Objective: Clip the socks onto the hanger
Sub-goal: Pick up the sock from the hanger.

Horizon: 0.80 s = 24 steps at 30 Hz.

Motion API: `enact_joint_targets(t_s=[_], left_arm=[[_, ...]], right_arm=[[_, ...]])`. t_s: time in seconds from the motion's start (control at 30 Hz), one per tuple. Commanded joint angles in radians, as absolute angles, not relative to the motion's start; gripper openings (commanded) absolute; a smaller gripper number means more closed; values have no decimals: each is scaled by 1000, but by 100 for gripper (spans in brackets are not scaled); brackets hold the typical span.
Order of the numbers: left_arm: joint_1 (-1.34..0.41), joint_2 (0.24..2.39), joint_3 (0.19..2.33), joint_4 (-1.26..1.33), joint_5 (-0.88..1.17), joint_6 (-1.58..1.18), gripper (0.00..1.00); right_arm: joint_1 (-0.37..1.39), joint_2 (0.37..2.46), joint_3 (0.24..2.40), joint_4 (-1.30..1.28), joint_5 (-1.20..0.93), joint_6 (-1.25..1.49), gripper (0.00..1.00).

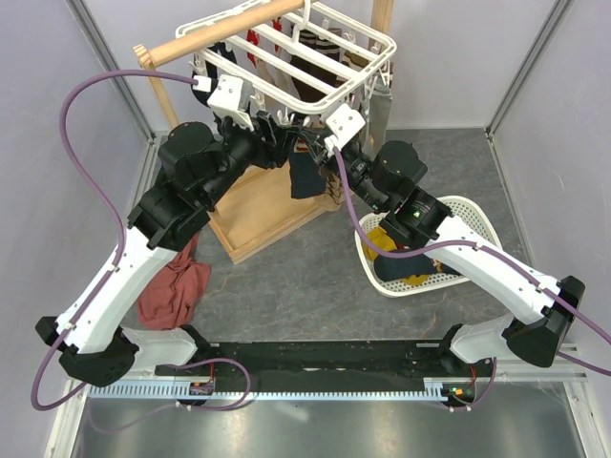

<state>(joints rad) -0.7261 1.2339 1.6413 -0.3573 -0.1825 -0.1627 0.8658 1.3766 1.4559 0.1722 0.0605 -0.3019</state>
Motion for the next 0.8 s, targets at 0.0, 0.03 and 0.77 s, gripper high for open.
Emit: enact_joint_targets(t_s=[0.0,0.03,0.77], left_arm=[[-730,1186,1675,-361,-186,-163,66],[-730,1177,1674,-359,-189,-160,68],[-218,1049,1417,-181,454,-301,70]], right_arm=[[865,1378,1493,227,49,-278,0],[865,1374,1491,227,52,-276,0],[864,1286,1393,227,160,-262,58]])
